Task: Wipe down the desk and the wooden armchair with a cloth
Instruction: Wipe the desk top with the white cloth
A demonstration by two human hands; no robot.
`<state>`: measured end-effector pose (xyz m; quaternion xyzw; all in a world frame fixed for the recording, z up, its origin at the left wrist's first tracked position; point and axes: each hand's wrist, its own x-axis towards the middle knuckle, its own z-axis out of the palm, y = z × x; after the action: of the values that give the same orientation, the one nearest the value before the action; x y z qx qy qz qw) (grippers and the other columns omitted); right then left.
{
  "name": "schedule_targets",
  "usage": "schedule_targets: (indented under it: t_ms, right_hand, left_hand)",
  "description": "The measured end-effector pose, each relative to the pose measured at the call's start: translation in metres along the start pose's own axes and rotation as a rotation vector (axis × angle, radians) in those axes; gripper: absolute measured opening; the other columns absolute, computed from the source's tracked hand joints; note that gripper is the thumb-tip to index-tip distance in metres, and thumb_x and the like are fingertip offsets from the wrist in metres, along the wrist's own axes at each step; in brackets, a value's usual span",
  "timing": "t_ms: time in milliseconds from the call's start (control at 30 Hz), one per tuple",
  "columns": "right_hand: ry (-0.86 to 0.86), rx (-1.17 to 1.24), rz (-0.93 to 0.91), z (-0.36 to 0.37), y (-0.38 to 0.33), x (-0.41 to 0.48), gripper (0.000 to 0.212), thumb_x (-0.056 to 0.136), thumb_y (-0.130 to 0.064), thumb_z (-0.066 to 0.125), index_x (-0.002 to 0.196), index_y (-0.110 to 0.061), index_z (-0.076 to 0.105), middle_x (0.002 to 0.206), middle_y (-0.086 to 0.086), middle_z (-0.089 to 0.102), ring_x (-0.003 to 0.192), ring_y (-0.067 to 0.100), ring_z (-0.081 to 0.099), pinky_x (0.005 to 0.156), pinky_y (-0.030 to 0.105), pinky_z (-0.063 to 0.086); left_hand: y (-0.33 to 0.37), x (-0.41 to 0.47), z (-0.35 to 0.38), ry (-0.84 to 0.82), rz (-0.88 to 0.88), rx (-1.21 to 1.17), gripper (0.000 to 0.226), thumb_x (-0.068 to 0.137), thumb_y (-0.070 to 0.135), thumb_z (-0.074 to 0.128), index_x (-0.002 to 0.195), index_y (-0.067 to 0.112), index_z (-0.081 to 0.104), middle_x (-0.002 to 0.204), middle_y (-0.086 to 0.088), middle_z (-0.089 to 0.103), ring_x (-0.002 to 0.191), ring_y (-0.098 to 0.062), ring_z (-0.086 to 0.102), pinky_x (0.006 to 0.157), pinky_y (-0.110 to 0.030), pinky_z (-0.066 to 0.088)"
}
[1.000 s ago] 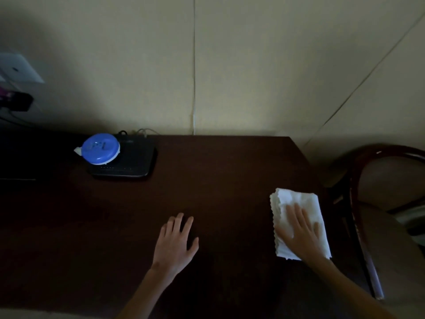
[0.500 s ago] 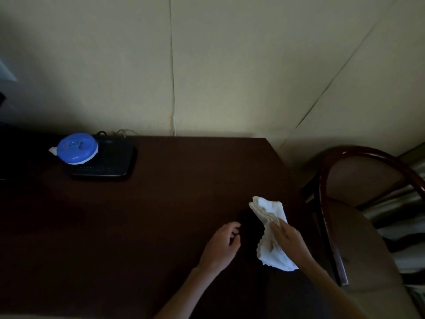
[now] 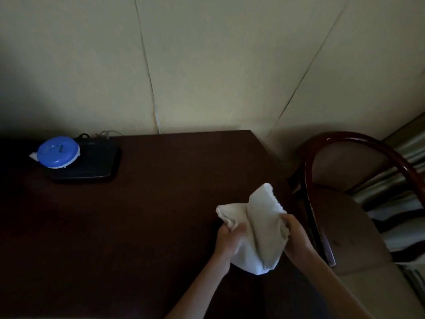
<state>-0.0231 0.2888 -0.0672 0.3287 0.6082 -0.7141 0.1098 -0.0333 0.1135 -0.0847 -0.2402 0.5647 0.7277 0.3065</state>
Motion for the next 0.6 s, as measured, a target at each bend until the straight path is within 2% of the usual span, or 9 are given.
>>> schedule_targets:
  t_ms: [67,133,233,333,433,467,533,600]
  right_hand:
    - [0.069,0.061,0.035,-0.013,-0.003,-0.001,0.019,0.09,-0.034,0.056,0.09,-0.017,0.064,0.077,0.005,0.07,0.072,0.021,0.069,0.057,0.034,0.052]
    - [0.057,0.066,0.05,-0.028,-0.007,-0.002,0.025,0.088,-0.041,0.061,0.1,-0.019,0.067,0.085,0.005,0.075,0.081,0.022,0.072,0.066,0.039,0.055]
    - [0.042,0.001,0.041,-0.041,-0.014,-0.004,0.049,0.084,-0.046,0.066,0.126,-0.021,0.059,0.118,0.01,0.068,0.107,0.032,0.064,0.093,0.053,0.05]
    - [0.047,-0.131,-0.004,-0.036,-0.019,-0.012,0.058,0.083,-0.047,0.065,0.133,-0.019,0.053,0.124,0.014,0.061,0.107,0.032,0.062,0.091,0.047,0.052]
    - [0.054,-0.249,-0.102,-0.017,-0.023,-0.027,0.075,0.084,-0.053,0.058,0.147,-0.019,0.034,0.138,0.008,0.051,0.118,0.023,0.055,0.101,0.041,0.047]
    - [0.017,-0.196,-0.127,-0.007,-0.025,-0.035,0.075,0.087,-0.057,0.052,0.148,-0.019,0.032,0.142,0.007,0.048,0.123,0.023,0.052,0.098,0.038,0.049]
    - [-0.203,0.067,-0.092,0.014,-0.031,-0.055,0.065,0.097,-0.058,0.036,0.145,-0.015,0.037,0.143,0.009,0.048,0.128,0.03,0.051,0.085,0.034,0.057]
    - [-0.448,0.31,-0.037,0.029,-0.035,-0.074,0.066,0.094,-0.065,0.037,0.141,-0.02,0.048,0.145,0.013,0.049,0.131,0.035,0.049,0.091,0.044,0.053]
  left_hand:
    - [0.007,-0.004,-0.011,0.084,-0.018,0.013,0.022,0.082,0.029,0.069,0.103,0.023,0.068,0.093,0.004,0.073,0.087,-0.013,0.068,0.066,-0.026,0.051]
    - [0.024,-0.011,-0.021,0.073,0.005,0.025,0.028,0.077,0.035,0.074,0.101,0.021,0.071,0.092,0.003,0.076,0.089,-0.017,0.071,0.076,-0.033,0.056]
    - [0.057,-0.025,-0.034,-0.17,0.088,-0.067,0.039,0.073,0.034,0.079,0.109,0.02,0.072,0.109,-0.004,0.074,0.102,-0.023,0.07,0.092,-0.041,0.053]
    - [0.088,-0.047,-0.035,-0.42,0.164,-0.11,0.039,0.079,0.028,0.075,0.117,0.025,0.068,0.123,-0.005,0.068,0.113,-0.024,0.065,0.094,-0.039,0.05]
    - [0.106,-0.064,-0.024,-0.549,0.181,-0.144,0.038,0.083,0.024,0.07,0.12,0.028,0.066,0.126,-0.006,0.066,0.117,-0.024,0.063,0.099,-0.041,0.049]
    - [0.108,-0.069,-0.019,-0.58,0.175,-0.145,0.037,0.084,0.023,0.07,0.12,0.029,0.066,0.125,-0.005,0.066,0.116,-0.024,0.063,0.1,-0.041,0.048]
    - [0.105,-0.075,-0.009,-0.616,0.149,-0.119,0.037,0.083,0.023,0.07,0.118,0.031,0.068,0.125,-0.004,0.067,0.117,-0.023,0.062,0.103,-0.042,0.046]
    - [0.1,-0.078,0.0,-0.617,0.122,-0.071,0.039,0.08,0.025,0.072,0.119,0.029,0.068,0.125,-0.005,0.067,0.118,-0.025,0.062,0.107,-0.045,0.043]
